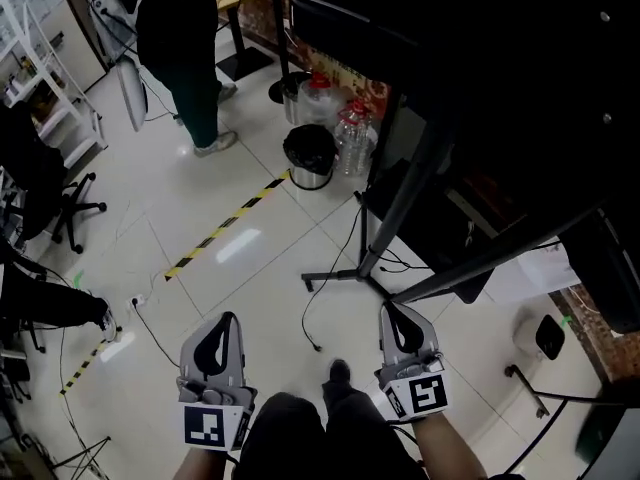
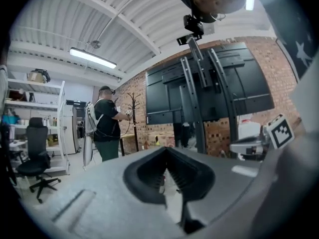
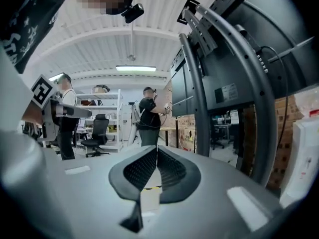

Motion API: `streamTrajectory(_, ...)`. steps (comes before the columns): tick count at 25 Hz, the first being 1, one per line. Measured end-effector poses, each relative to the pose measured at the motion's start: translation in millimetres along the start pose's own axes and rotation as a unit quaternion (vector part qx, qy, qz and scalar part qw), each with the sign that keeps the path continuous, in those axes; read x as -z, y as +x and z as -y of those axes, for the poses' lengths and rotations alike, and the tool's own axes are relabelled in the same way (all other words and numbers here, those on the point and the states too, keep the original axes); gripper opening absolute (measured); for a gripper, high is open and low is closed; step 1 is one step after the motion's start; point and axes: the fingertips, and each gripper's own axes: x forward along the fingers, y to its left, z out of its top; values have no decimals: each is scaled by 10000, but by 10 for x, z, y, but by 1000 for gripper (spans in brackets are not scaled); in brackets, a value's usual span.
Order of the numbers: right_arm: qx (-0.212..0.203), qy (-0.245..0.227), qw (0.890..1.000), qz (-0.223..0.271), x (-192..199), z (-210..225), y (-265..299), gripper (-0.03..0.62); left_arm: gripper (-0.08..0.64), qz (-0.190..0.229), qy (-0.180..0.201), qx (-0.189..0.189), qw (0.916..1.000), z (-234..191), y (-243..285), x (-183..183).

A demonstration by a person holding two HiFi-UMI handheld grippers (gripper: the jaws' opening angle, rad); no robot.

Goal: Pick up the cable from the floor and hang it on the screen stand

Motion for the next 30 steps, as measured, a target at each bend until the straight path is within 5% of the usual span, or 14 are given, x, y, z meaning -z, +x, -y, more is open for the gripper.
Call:
streamTrajectory(6, -350, -151, 9969, -686, 879, -40, 177, 38, 6, -365, -34, -45, 9993, -113, 137, 663)
streamTrajectory(11, -390, 140, 9880, -1489, 1996, -29, 357, 81, 5, -410, -74, 27, 9991, -311, 334, 1367)
streamTrajectory(19, -557, 337, 9774, -2013, 3820, -122, 939, 97, 5, -367, -94, 14, 9993, -640, 692, 2723)
streamTrajectory(30, -1214, 1633, 9255, -3196, 6364, -484, 1521, 176, 5, -334, -77, 112, 9994, -885, 1047, 4265)
